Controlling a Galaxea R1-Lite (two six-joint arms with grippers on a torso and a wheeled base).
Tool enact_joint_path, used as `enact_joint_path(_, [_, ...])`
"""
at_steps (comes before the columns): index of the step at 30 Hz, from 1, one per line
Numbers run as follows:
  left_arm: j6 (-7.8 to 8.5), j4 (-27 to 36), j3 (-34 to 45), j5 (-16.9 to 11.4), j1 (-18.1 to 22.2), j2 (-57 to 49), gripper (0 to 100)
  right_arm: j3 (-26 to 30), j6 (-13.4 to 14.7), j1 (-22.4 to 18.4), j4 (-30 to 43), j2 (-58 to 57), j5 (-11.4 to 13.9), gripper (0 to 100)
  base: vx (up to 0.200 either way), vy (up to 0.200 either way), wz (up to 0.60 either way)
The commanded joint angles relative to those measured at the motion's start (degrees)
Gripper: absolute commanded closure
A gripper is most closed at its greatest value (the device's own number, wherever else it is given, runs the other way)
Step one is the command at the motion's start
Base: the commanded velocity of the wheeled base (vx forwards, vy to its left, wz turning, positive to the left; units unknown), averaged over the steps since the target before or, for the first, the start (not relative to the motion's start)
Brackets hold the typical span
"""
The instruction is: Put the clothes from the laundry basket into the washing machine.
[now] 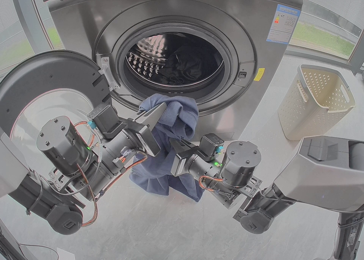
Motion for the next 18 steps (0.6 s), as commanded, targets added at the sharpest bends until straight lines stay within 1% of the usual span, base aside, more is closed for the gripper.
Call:
enact_joint_path(1, [-0.02, 0.0, 0.1, 0.0, 0.1, 0.1, 100, 1.7, 0.0, 0.0, 0.1, -2.5, 0.0, 100, 0.000, 0.000, 0.00])
enact_joint_path(6, [-0.11, 0.0, -0.1, 0.0, 1.9, 0.4, 100, 7.5, -0.4, -0.1, 0.8, -8.5, 0.0, 100, 0.000, 0.000, 0.00])
enact_joint_path(7, [-0.11, 0.0, -0.1, 0.0, 1.9, 0.4, 100, 7.7, -0.4, -0.1, 0.8, -8.7, 0.0, 100, 0.000, 0.000, 0.00])
enact_joint_path(8, [-0.11, 0.0, -0.2, 0.0, 2.3, 0.3, 100, 10.0, -1.0, -0.9, 1.0, -10.9, 0.0, 100, 0.000, 0.000, 0.00])
enact_joint_path(10, [-0.11, 0.0, -0.2, 0.0, 2.4, 0.3, 100, 11.0, -1.1, -1.6, 1.0, -11.6, 0.0, 100, 0.000, 0.000, 0.00])
enact_joint_path(11, [-0.19, 0.0, -0.2, 0.0, 2.4, 0.1, 100, 12.6, -1.2, -2.5, 1.1, -12.8, 0.0, 100, 0.000, 0.000, 0.00])
enact_joint_path(15, [-0.19, 0.0, -0.2, 0.0, 2.3, -0.1, 100, 15.2, -1.2, -4.0, 1.0, -13.9, 0.1, 100, 0.000, 0.000, 0.00])
enact_joint_path(18, [-0.54, 0.0, 0.1, -0.1, 2.0, -0.3, 100, 15.3, -1.2, -3.9, 0.9, -14.2, 0.0, 100, 0.000, 0.000, 0.00])
